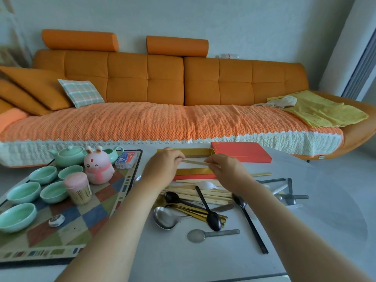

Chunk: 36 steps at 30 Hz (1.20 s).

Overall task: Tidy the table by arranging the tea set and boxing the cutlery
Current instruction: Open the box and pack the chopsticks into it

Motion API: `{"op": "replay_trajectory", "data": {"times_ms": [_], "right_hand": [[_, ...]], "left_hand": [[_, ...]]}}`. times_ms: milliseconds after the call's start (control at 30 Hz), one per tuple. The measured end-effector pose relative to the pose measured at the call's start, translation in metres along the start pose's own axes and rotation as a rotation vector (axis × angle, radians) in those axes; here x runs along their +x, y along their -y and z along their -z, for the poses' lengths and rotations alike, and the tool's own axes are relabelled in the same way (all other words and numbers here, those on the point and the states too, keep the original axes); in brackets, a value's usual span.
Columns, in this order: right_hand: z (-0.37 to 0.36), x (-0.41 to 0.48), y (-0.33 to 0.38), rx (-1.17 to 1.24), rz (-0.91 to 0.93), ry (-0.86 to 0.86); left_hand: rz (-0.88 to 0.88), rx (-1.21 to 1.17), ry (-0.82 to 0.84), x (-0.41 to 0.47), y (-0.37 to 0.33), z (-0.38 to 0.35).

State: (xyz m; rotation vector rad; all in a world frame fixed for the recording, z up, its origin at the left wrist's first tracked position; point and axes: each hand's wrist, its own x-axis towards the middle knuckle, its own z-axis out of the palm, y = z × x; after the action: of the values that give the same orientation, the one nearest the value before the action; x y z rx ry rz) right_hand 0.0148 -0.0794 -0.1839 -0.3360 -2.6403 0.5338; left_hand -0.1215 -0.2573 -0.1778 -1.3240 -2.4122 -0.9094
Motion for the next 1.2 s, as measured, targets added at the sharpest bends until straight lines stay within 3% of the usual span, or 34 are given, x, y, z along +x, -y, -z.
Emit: {"op": "replay_trajectory", "data": {"times_ms": [233, 367, 700, 1000, 1100, 1200], "right_hand": [[-0.014, 0.017, -0.007, -0.073, 0.045, -0.126], [-0.027, 0.028, -0.005, -0.075, 0.017, -0.06], [-0.032, 0.045, -0.012, -0.219, -0.203, -0.009], [-0.022, 0.022, 0.005, -0.135, -0.073, 0.217], [-0.022, 0.019, -0.003, -0.14, -0.012, 0.107], [-0.013, 0.016, -0.008, -0.16, 0.055, -0.095]], "left_hand": [[0.098, 0.12, -0.084, -0.004, 0.032, 0.008], [0.089, 0.228, -0.001, -0.007, 0.032, 0.002], [0.0, 0.203, 0.302, -0.007, 0.023, -0.019], [0.027, 0.266, 0.379, -0.004, 0.018, -0.023], [0.008, 0.233, 0.337, -0.006, 0.014, -0.023], [-0.085, 0.227, 0.171, -0.006, 0.005, -0.022]]}}
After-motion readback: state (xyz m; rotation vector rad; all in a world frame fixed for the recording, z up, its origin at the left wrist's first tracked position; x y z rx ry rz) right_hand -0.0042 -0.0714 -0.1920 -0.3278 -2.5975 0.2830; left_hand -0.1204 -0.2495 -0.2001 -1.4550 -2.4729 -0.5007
